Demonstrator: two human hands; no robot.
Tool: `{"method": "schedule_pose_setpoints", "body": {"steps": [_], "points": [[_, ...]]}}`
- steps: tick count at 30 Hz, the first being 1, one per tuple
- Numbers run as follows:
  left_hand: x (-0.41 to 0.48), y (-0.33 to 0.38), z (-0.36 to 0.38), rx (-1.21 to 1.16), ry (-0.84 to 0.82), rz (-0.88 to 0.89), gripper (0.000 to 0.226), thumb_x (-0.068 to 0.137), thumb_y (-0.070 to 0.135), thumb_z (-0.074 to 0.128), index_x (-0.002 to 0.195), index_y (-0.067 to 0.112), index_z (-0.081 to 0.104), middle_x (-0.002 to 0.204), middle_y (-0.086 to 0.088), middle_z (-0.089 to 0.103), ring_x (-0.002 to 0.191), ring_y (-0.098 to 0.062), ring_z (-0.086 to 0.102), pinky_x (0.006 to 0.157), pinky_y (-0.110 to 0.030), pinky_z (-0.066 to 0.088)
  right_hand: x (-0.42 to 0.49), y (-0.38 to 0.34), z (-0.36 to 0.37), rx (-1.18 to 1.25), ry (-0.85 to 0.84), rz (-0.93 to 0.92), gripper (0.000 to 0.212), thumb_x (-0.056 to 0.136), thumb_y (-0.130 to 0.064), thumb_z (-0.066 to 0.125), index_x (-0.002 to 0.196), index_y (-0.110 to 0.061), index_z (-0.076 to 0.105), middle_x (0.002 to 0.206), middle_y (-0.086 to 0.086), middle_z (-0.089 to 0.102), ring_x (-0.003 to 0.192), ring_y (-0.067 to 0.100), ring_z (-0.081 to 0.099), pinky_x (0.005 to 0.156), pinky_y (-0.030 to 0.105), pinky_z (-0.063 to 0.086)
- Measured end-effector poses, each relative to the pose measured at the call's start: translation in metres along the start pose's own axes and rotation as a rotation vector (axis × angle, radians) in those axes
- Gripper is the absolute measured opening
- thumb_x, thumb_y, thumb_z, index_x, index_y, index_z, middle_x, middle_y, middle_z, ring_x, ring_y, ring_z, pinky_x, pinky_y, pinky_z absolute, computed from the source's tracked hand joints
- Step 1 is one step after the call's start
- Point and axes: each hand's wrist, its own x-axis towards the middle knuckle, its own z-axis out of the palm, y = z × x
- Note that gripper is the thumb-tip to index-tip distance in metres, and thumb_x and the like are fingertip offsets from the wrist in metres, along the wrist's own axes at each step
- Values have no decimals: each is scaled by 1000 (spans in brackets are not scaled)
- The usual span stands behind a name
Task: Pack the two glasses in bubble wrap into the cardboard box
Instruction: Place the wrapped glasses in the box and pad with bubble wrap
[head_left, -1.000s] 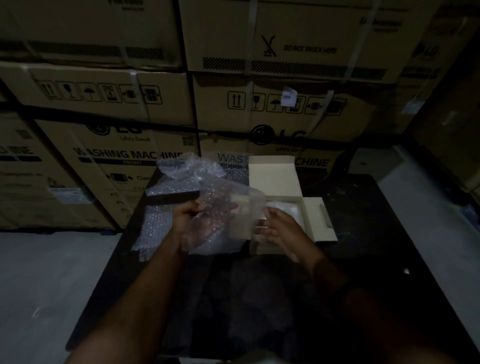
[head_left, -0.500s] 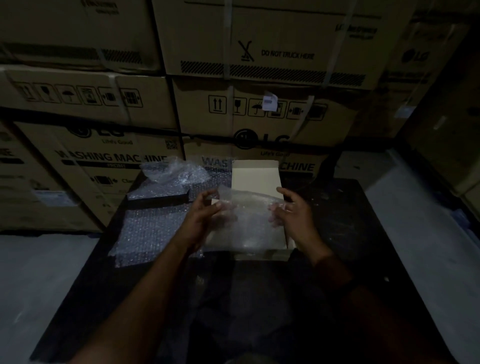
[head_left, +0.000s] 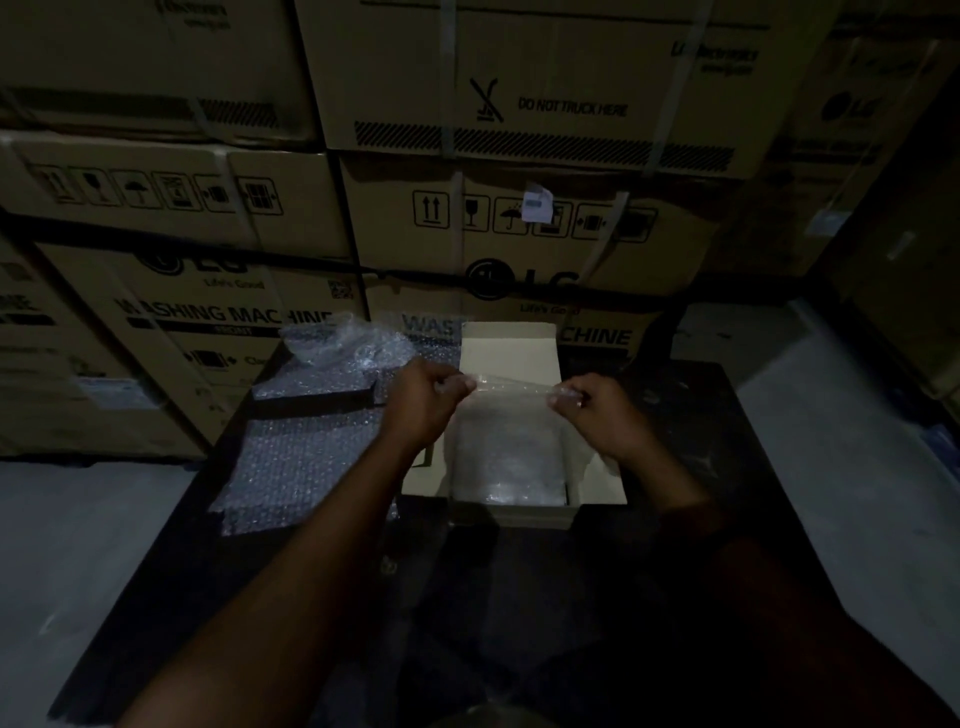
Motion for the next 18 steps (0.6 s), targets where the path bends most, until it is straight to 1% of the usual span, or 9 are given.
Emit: {"method": "schedule_pose_setpoints", "body": {"steps": [3, 5, 7, 8, 10, 12, 14, 16, 18], "points": [[6, -3, 7, -111, -18, -50, 29, 93, 25, 60, 74, 4, 68, 74, -10, 64, 67, -15, 57, 68, -31, 46, 6, 1, -5, 9, 22, -34, 21, 90, -18, 63, 76, -3, 65, 82, 4, 57, 74, 5, 52, 72, 24, 39], [11, -7, 9, -217, -63, -145, 39, 95, 32, 56, 75, 1, 67, 77, -20, 66, 69, -19, 60, 70, -32, 46, 6, -1, -5, 211, -5, 43, 15, 93, -18, 59, 83, -11, 68, 83, 1, 64, 76, 5, 58, 76, 25, 45], [11, -7, 11, -358, -125, -203, 38, 92, 36, 57, 87, -1, 64, 94, -28, 64, 80, -23, 62, 76, -36, 48, 7, 1, -3, 428, 5, 165, 17, 95, -19, 55, 95, -9, 69, 92, 9, 70, 84, 17, 64, 82, 35, 50], [10, -6, 11, -479, -165, -242, 28, 88, 32, 62, 98, 5, 62, 104, -24, 63, 90, -25, 63, 80, -39, 52, 7, 3, -1, 504, 19, 217, 22, 96, -20, 54, 101, -4, 68, 97, 15, 70, 87, 23, 65, 82, 37, 52], [11, -9, 15, -674, -266, -312, 46, 80, 10, 70, 122, 17, 51, 118, -12, 58, 103, -30, 63, 81, -39, 57, 8, 7, 2, 600, 47, 297, 26, 97, -21, 53, 108, 0, 65, 98, 19, 67, 82, 27, 64, 70, 35, 55], [12, -16, 21, -658, -281, -331, 60, 76, -7, 70, 127, 16, 47, 121, -13, 56, 99, -31, 65, 69, -31, 58, 8, 11, 5, 647, 49, 361, 24, 96, -21, 55, 108, -2, 62, 97, 16, 64, 75, 23, 64, 58, 31, 56], [15, -24, 28, -588, -217, -341, 44, 78, -5, 69, 118, 9, 55, 120, -20, 58, 91, -26, 65, 61, -26, 56, 8, 17, 8, 684, 44, 387, 18, 93, -20, 60, 108, -11, 58, 102, 11, 63, 82, 22, 65, 60, 33, 56], [18, -29, 35, -523, -144, -374, 29, 82, 2, 69, 109, 7, 61, 114, -23, 63, 83, -22, 65, 57, -26, 53, 7, 25, 8, 705, 52, 377, 39, 87, -13, 66, 121, -23, 50, 108, 4, 64, 95, 23, 65, 74, 40, 57], [21, -37, 42, -401, -102, -364, 27, 86, 8, 68, 112, 11, 61, 110, -21, 64, 78, -20, 64, 60, -30, 54, 3, 32, 10, 705, 39, 341, 63, 83, 0, 67, 130, -32, 42, 102, -5, 66, 94, 19, 66, 76, 39, 57]]}}
